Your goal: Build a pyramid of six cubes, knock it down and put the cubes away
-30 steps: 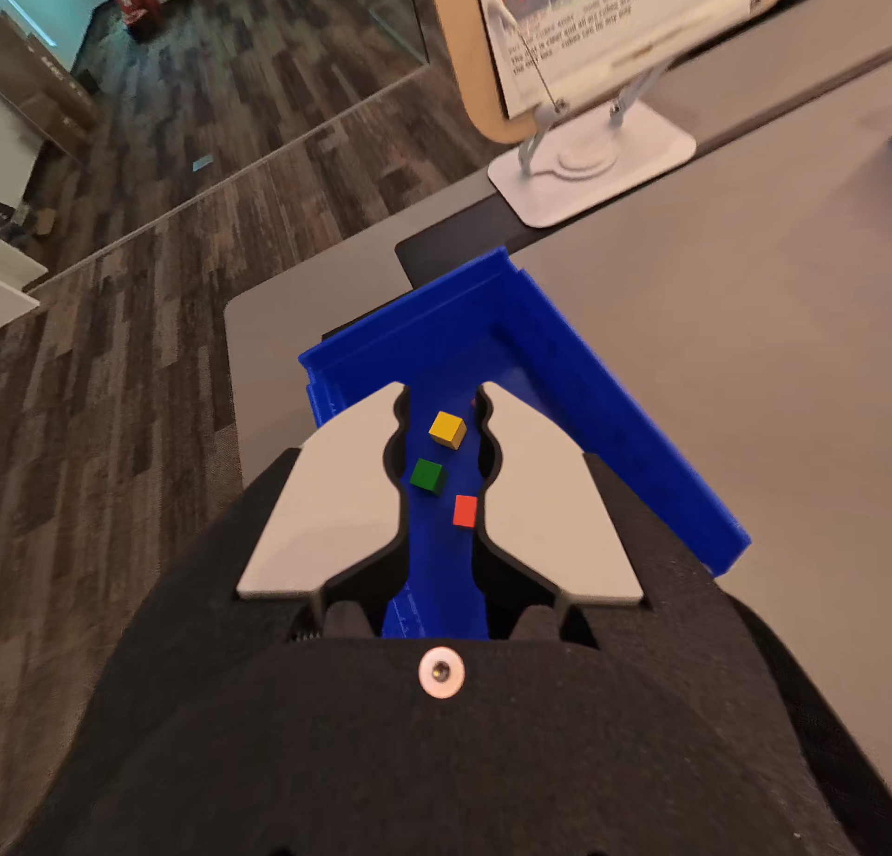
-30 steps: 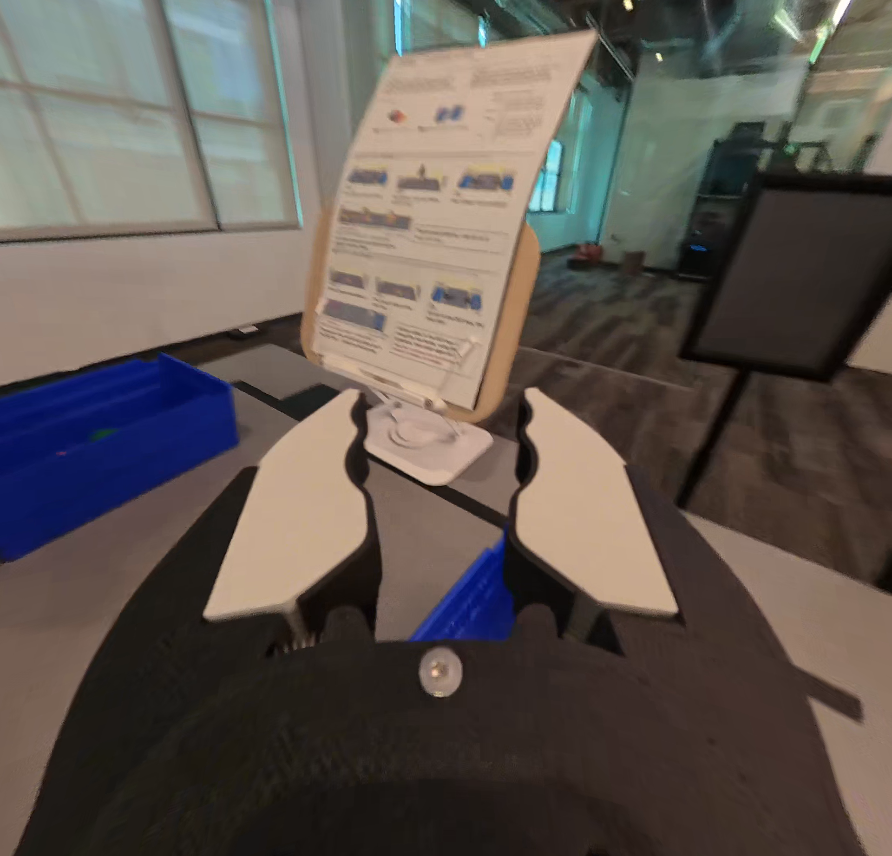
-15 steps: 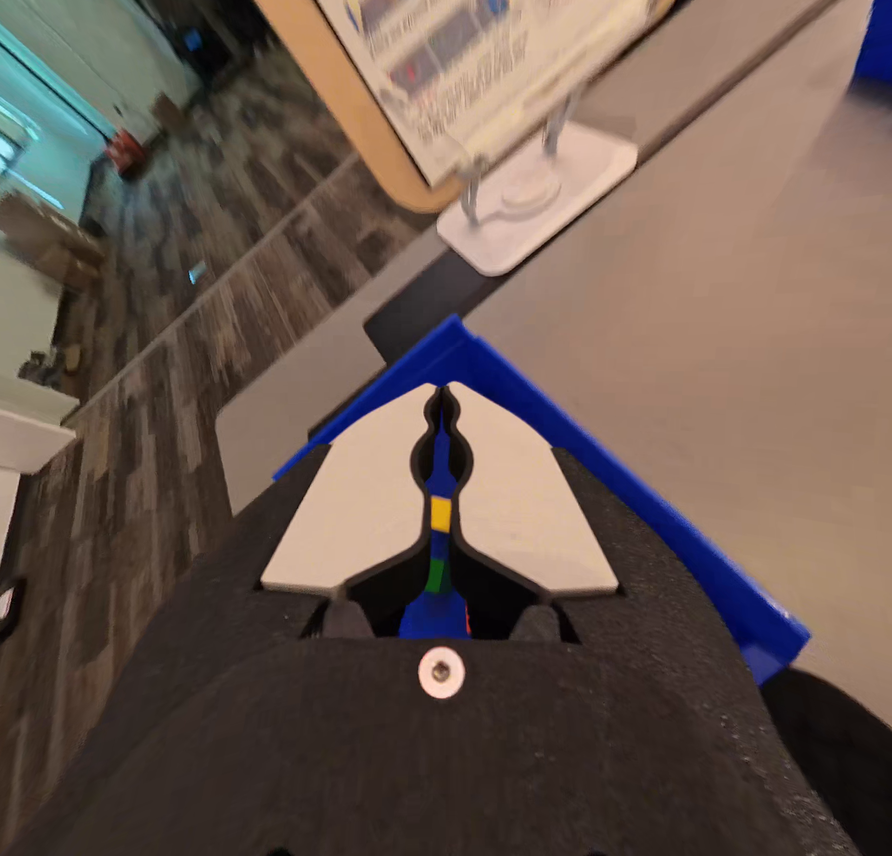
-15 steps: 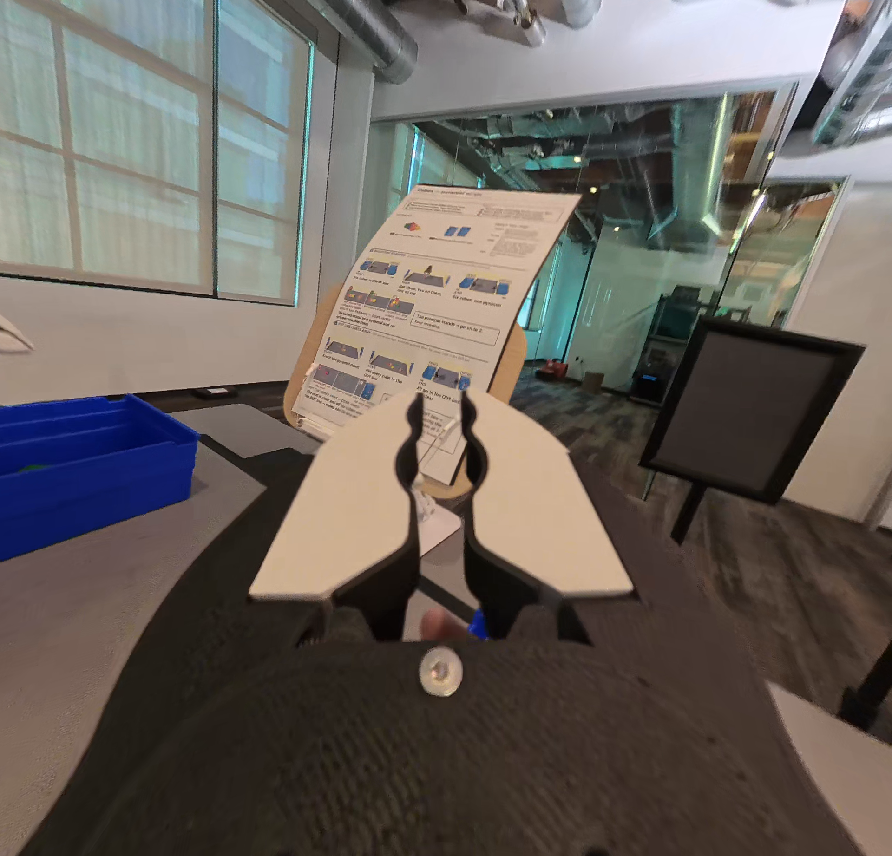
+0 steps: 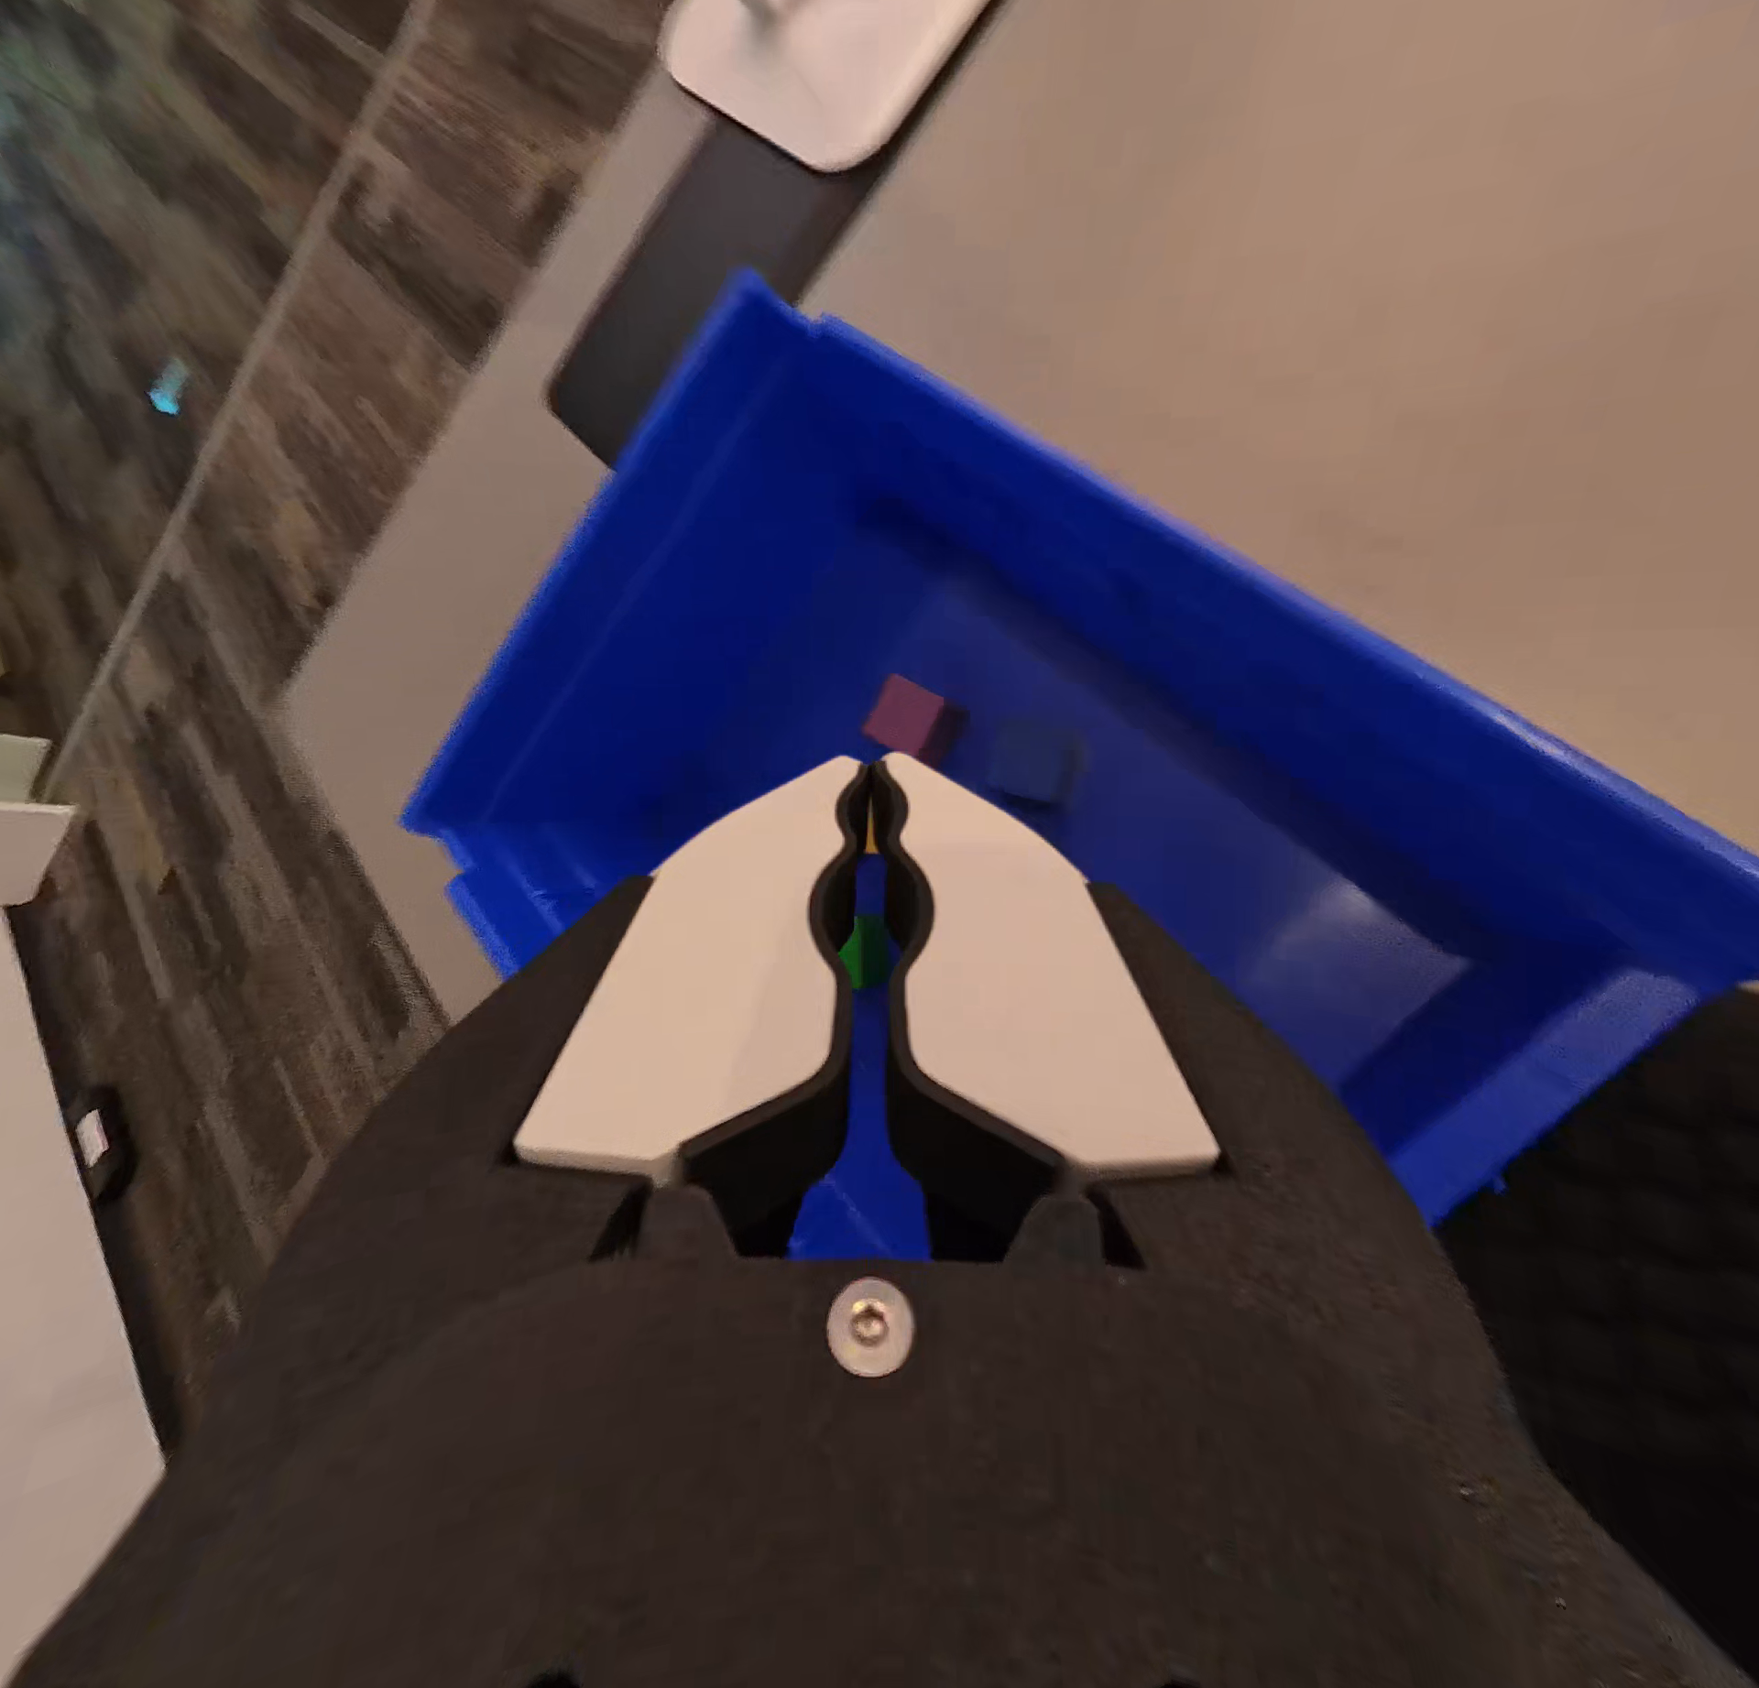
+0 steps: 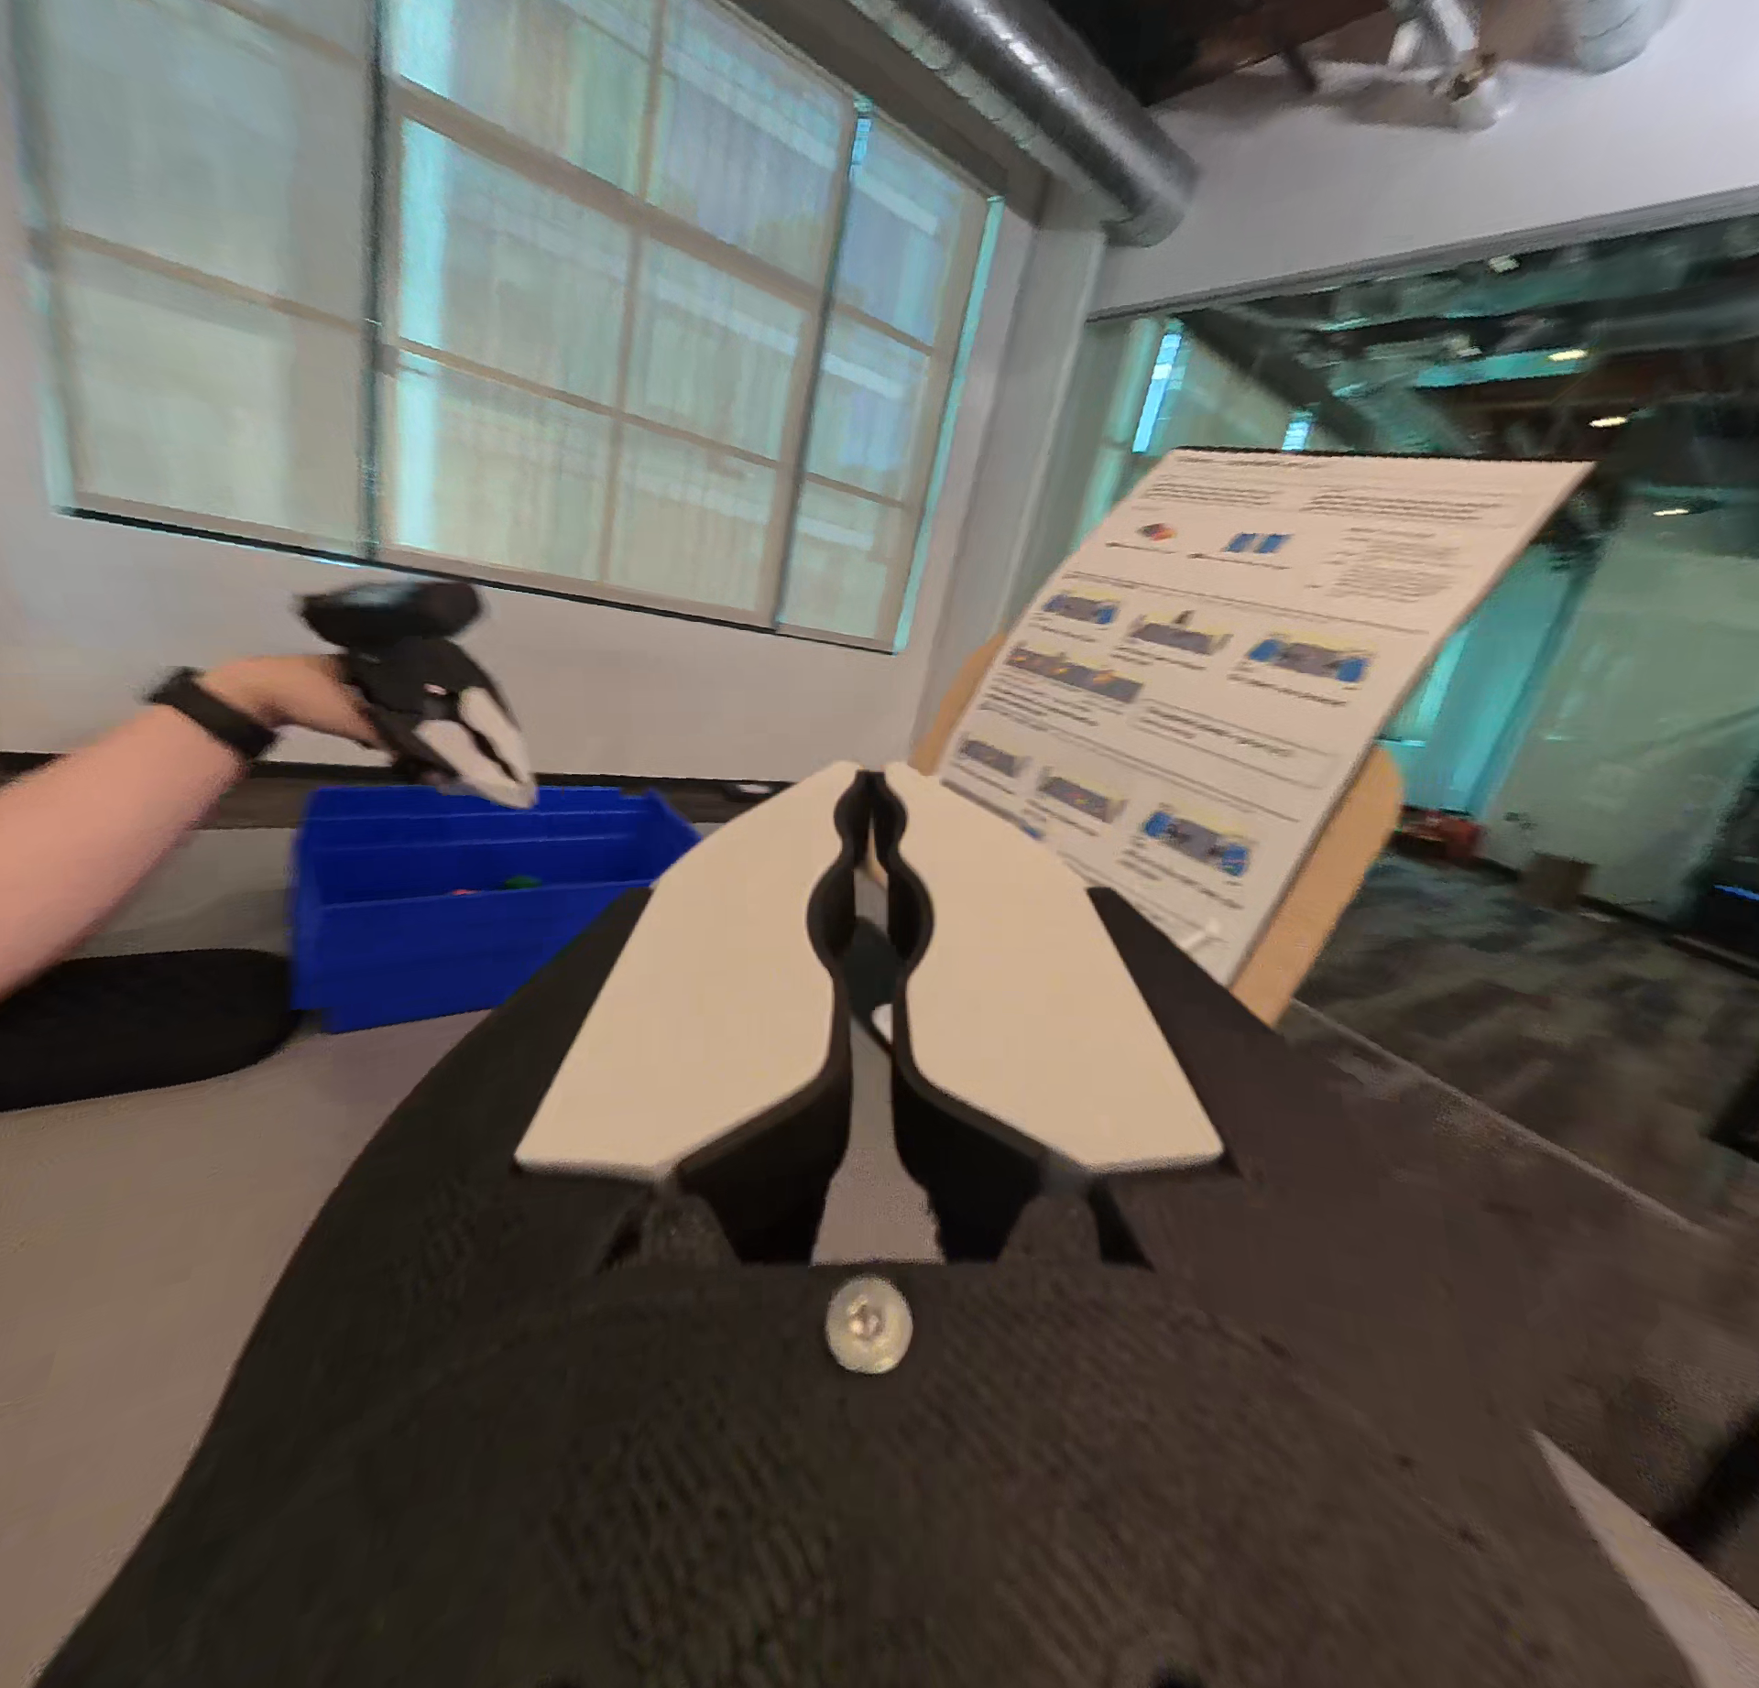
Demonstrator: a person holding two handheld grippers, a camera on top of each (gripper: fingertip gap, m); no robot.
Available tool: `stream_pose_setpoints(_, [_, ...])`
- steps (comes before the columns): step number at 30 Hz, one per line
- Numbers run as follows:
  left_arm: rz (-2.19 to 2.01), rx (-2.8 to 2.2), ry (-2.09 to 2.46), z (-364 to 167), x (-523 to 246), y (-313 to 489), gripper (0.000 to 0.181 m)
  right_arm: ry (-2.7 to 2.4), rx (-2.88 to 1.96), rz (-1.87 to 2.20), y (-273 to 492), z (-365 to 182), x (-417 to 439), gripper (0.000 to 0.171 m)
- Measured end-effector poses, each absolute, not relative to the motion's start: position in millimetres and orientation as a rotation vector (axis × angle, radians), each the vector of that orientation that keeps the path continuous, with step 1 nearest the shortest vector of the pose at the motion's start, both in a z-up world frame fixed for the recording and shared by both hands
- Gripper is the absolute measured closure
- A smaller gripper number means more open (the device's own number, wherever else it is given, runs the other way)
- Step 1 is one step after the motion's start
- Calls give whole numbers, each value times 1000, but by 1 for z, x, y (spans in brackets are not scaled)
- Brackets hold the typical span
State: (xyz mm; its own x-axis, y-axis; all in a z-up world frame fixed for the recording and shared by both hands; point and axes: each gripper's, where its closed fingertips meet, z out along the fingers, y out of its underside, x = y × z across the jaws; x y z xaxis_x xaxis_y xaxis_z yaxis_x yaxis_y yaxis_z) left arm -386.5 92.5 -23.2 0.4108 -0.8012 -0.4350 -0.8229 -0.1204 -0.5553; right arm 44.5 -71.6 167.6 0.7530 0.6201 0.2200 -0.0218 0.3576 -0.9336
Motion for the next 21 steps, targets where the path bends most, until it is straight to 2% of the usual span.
stream_pose_setpoints(4, [-16, -2042, 1525, -65, -373, 89, 180, -604, -1129, 540, -74, 166, 50, 171])
stream_pose_setpoints(9, [26, -2143, 1632, -102, -367, 92, 155, -635, -1165, 583, -74, 158, 51, 170])
stream_pose_setpoints(12, [60, -2171, 1668, -115, -367, 93, 147, -646, -1190, 575, -70, 152, 50, 167])
stream_pose_setpoints(21, [103, -2237, 1698, -137, -375, 98, 146, -716, -1282, 565, -59, 132, 37, 166])
